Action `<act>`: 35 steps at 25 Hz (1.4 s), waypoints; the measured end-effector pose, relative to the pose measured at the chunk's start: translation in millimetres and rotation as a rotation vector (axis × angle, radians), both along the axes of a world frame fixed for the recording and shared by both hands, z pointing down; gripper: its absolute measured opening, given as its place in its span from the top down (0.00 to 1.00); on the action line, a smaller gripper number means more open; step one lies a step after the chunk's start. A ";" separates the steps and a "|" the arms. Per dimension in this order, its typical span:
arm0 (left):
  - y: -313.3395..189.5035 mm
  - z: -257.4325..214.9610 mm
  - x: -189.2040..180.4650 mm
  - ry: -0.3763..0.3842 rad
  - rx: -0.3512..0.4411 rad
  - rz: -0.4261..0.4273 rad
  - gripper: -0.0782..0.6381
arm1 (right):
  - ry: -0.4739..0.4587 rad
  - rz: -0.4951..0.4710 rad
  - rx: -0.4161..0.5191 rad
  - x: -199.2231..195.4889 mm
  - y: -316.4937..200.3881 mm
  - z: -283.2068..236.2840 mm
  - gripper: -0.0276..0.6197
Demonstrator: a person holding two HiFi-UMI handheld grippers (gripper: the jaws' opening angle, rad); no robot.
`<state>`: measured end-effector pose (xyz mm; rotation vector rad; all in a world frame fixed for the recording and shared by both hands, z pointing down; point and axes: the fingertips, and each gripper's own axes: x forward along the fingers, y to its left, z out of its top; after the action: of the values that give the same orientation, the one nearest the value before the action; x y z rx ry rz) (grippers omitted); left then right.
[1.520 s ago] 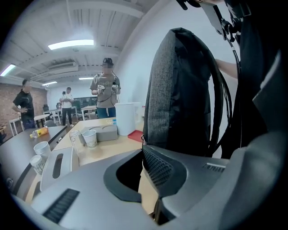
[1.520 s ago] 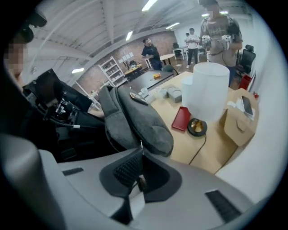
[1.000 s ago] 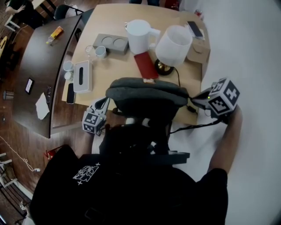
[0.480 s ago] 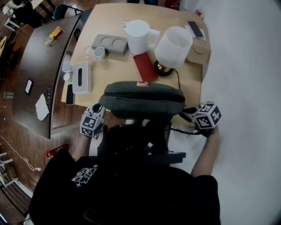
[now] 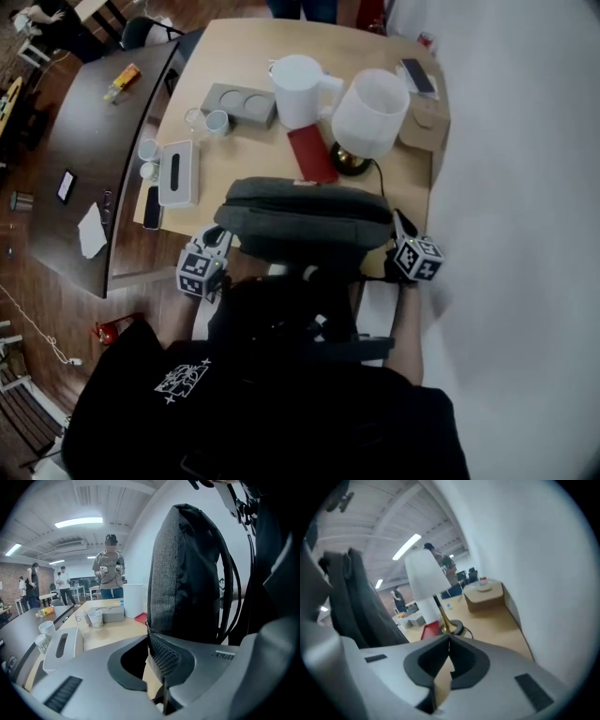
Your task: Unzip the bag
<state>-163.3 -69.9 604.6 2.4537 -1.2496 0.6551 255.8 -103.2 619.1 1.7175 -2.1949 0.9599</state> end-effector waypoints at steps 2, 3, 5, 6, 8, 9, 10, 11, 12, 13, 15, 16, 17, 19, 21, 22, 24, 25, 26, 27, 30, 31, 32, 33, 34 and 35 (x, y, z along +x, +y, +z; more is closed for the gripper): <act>-0.8 -10.4 1.8 0.036 0.000 -0.028 0.83 | -0.019 0.009 -0.002 -10.7 -6.8 19.3 0.93; -2.8 -21.4 -2.1 0.078 0.008 -0.068 0.82 | -0.054 0.004 0.057 -18.7 -11.8 3.9 0.93; -7.2 -50.2 -17.3 0.192 0.034 -0.173 0.82 | -0.120 0.032 0.213 -19.8 -12.9 -47.5 0.93; -9.0 -66.4 -24.5 0.248 0.051 -0.216 0.82 | -0.138 0.054 0.286 -11.3 -5.9 -77.4 0.93; -18.0 -105.0 -38.6 0.307 0.117 -0.263 0.82 | -0.124 0.021 0.420 -4.1 1.9 -145.9 0.93; -25.8 -127.8 -47.0 0.303 0.169 -0.269 0.82 | -0.078 -0.051 0.487 -13.5 -5.4 -183.1 0.93; -33.3 -151.7 -53.7 0.288 0.223 -0.262 0.82 | -0.011 -0.137 0.543 -28.3 -15.6 -218.5 0.93; -38.5 -176.0 -55.7 0.273 0.268 -0.242 0.82 | 0.066 -0.215 0.579 -44.1 -23.6 -249.6 0.93; -42.5 -201.0 -51.7 0.267 0.307 -0.211 0.82 | 0.142 -0.278 0.602 -58.9 -28.1 -276.2 0.93; -47.4 -226.8 -41.3 0.273 0.344 -0.170 0.82 | 0.199 -0.329 0.623 -72.9 -31.0 -299.3 0.93; -64.4 -277.7 -9.2 0.305 0.428 -0.077 0.82 | 0.227 -0.402 0.674 -98.7 -37.0 -335.1 0.93; -73.4 -299.8 8.4 0.322 0.470 -0.032 0.84 | 0.211 -0.424 0.697 -109.9 -39.4 -346.7 0.93; -80.1 -317.5 25.3 0.335 0.507 0.011 0.85 | 0.190 -0.436 0.711 -119.4 -40.4 -353.1 0.93; -88.1 -338.2 49.2 0.349 0.551 0.069 0.85 | 0.158 -0.445 0.718 -136.0 -40.7 -352.1 0.93; -96.3 -342.8 51.9 0.362 0.566 0.048 0.85 | 0.145 -0.472 0.718 -157.3 -46.8 -343.6 0.93; -100.4 -340.8 50.8 0.363 0.564 0.031 0.85 | 0.149 -0.486 0.712 -166.8 -49.0 -339.5 0.93; -104.2 -329.4 60.4 0.361 0.533 0.050 0.85 | 0.187 -0.491 0.686 -172.4 -43.9 -333.0 0.93; -102.7 -321.8 70.6 0.363 0.509 0.082 0.85 | 0.204 -0.479 0.671 -167.4 -37.9 -329.6 0.93; -99.0 -314.5 79.5 0.366 0.489 0.112 0.85 | 0.212 -0.466 0.659 -160.6 -32.2 -325.7 0.93; -94.0 -308.7 83.1 0.366 0.478 0.130 0.85 | 0.212 -0.459 0.657 -156.7 -28.8 -322.8 0.93; -90.1 -314.7 68.7 0.369 0.499 0.113 0.85 | 0.223 -0.465 0.689 -168.5 -35.2 -328.5 0.93; -92.9 -318.9 65.0 0.370 0.506 0.111 0.85 | 0.234 -0.465 0.701 -173.2 -38.4 -333.4 0.93; -95.2 -320.1 63.7 0.367 0.511 0.119 0.85 | 0.244 -0.462 0.710 -176.2 -39.4 -337.3 0.93; -95.9 -318.7 64.4 0.365 0.512 0.132 0.85 | 0.253 -0.454 0.711 -177.2 -38.2 -338.9 0.93; -95.4 -316.2 66.0 0.364 0.509 0.144 0.85 | 0.261 -0.444 0.707 -176.4 -35.7 -338.4 0.93; -94.6 -314.0 67.8 0.365 0.504 0.155 0.85 | 0.269 -0.435 0.698 -174.5 -33.0 -336.5 0.93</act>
<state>-95.6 -164.5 290.6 2.9148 -1.1897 -0.1034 81.3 -136.2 282.6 1.3508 -2.7056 -0.1593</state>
